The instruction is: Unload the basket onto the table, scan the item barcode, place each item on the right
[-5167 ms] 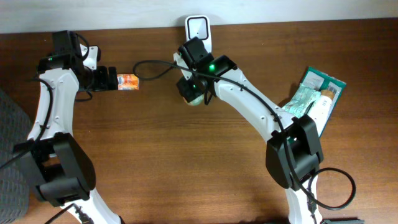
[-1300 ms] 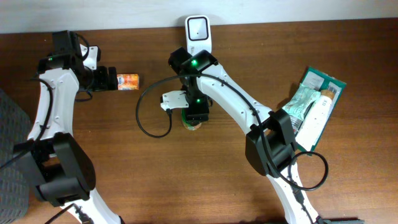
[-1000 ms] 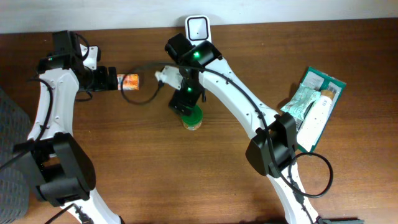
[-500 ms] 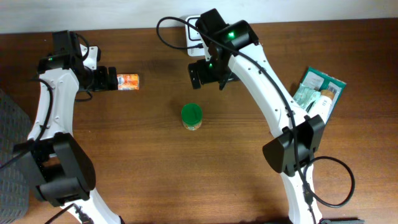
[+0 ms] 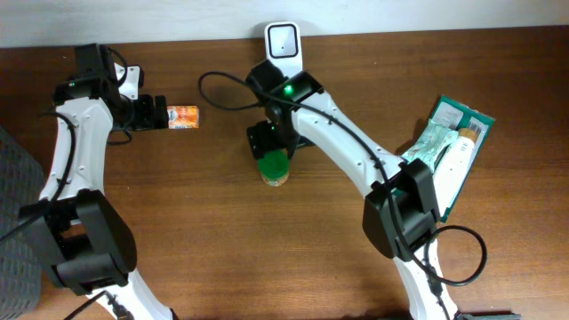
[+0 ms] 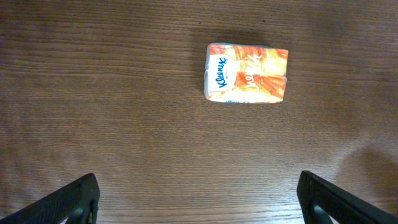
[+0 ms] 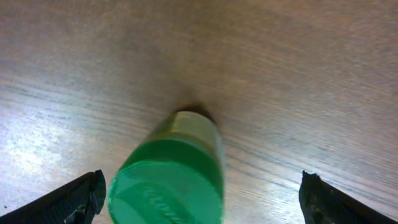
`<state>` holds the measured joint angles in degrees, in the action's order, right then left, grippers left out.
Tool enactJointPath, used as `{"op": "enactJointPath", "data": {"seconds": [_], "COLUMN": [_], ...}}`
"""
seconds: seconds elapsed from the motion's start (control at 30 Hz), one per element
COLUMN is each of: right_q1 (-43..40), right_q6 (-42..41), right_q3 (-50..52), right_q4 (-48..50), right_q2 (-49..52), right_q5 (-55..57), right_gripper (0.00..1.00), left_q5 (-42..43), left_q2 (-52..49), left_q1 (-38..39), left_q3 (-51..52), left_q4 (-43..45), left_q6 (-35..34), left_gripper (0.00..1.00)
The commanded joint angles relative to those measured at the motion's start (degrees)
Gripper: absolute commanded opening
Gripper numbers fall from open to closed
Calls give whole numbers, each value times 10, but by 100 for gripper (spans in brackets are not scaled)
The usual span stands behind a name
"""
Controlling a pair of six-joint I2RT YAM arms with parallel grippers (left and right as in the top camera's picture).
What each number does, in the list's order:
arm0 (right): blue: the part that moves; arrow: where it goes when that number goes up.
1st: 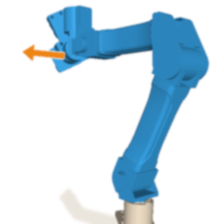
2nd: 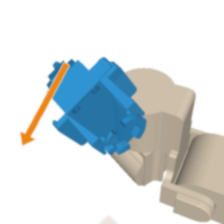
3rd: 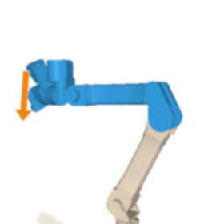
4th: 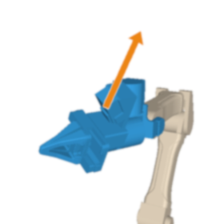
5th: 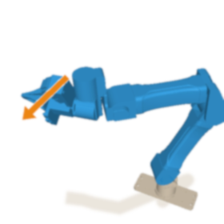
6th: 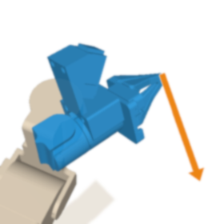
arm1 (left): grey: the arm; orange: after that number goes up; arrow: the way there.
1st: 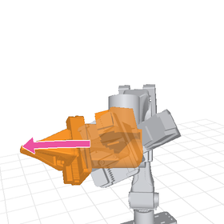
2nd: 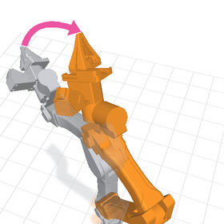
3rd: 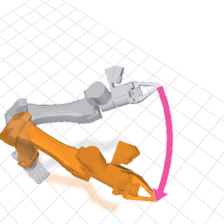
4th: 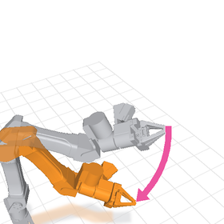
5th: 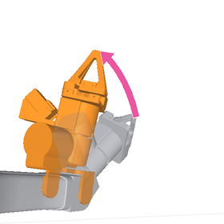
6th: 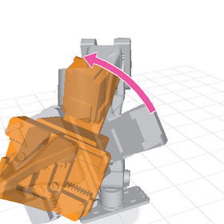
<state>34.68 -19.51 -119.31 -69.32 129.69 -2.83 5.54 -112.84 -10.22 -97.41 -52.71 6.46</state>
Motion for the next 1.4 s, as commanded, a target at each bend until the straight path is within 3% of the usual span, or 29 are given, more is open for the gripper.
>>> {"op": "enactJointPath", "data": {"seconds": [0.0,0.13,0.33,0.4,0.43,0.5,0.7,0.77,0.93,1.37], "right_q1": [12,28,28,28,27,23,1,-19,-72,-89], "right_q6": [-5,-5,-23,-23,-23,-22,-17,28,47,73], "right_q3": [7,13,48,48,48,45,-26,-62,-110,-112], "right_q4": [2,2,13,13,13,12,-42,-59,-81,-81], "right_q2": [-3,3,10,10,10,9,-4,-20,-24,-26], "right_q5": [-5,-5,-1,1,1,1,-2,-51,-88,-103], "right_gripper": [96,95,82,70,58,51,52,52,52,51], "left_q5": [0,0,0,0,0,0,0,0,0,0], "left_q2": [0,0,0,0,0,0,0,0,0,0], "left_q1": [-3,-5,-5,-5,-5,-4,-5,-4,-5,-5], "left_q3": [-7,-7,-7,-7,-7,-7,-7,-7,-7,-7], "left_q4": [1,1,1,1,1,1,1,2,1,1], "left_q6": [9,9,9,9,9,9,9,9,9,9], "left_gripper": [99,99,99,99,99,99,99,99,99,99]}}
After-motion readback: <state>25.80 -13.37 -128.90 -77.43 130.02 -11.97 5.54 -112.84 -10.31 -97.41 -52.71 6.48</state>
